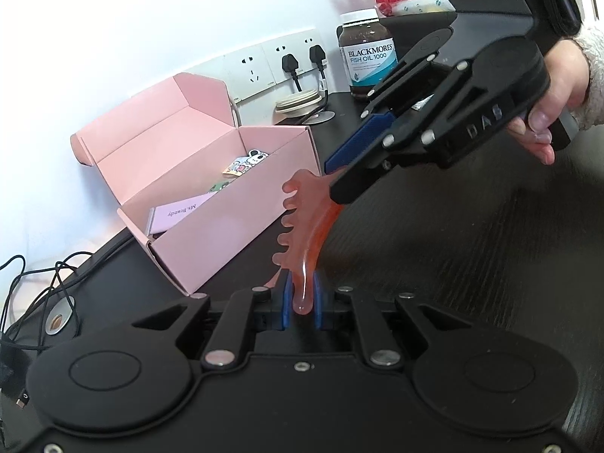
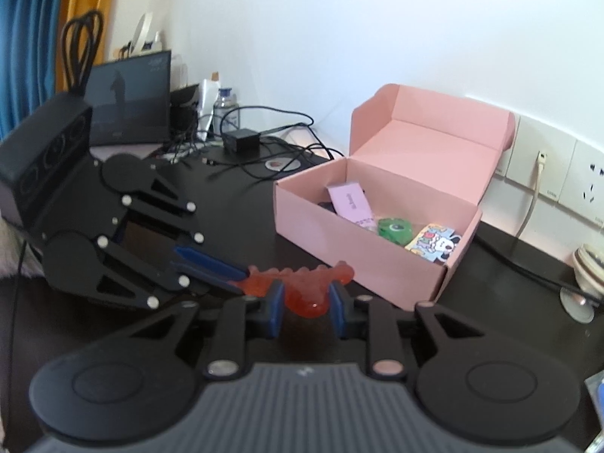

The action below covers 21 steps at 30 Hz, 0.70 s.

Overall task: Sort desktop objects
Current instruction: 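Close the right gripper on the comb's teeth while the left gripper holds its handle, then open the left gripper while the right gripper lifts the comb away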

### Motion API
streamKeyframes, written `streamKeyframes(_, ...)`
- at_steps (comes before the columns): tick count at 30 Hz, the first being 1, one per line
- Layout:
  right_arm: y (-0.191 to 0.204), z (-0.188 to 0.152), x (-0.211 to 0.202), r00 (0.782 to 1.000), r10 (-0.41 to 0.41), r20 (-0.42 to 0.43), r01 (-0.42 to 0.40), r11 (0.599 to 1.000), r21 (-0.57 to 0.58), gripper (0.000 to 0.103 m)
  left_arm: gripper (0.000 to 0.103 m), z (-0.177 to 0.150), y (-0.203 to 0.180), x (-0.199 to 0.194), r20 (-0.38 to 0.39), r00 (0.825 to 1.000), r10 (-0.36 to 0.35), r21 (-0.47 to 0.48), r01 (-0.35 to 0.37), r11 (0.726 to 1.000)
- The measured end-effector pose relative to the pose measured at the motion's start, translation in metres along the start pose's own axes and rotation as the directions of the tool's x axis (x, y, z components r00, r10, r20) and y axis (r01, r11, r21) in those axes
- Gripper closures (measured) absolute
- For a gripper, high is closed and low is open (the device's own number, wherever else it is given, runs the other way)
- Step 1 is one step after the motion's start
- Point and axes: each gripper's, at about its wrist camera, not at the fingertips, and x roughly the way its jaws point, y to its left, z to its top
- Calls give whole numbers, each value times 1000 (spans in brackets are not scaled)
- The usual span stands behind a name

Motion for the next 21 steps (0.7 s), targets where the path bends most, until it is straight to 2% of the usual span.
streamKeyframes(4,-12,1,0,998,54,27,-56,992,113,78,92,-4,1,0,-5,1000,-2,-5,2,1000)
streamKeyframes(6,-21,-1,2,996,80,43,-87,976,202,78,92,-4,1,1,-10,1000,-1,-3,1,1000)
streamKeyframes(9,-36,-8,7,991,107,75,-126,936,329,78,91,-4,0,3,-16,1000,-1,3,1,1000)
streamKeyframes(14,-57,-16,14,981,146,131,-193,839,508,78,91,-3,1,4,-22,1000,-6,-2,6,1000)
streamKeyframes(18,-64,-22,23,982,139,129,-188,787,587,78,91,-1,5,6,-31,999,-16,-42,15,999)
streamKeyframes(21,-69,-25,29,984,133,117,-177,763,622,78,92,-1,6,6,-30,999,-19,-54,17,998)
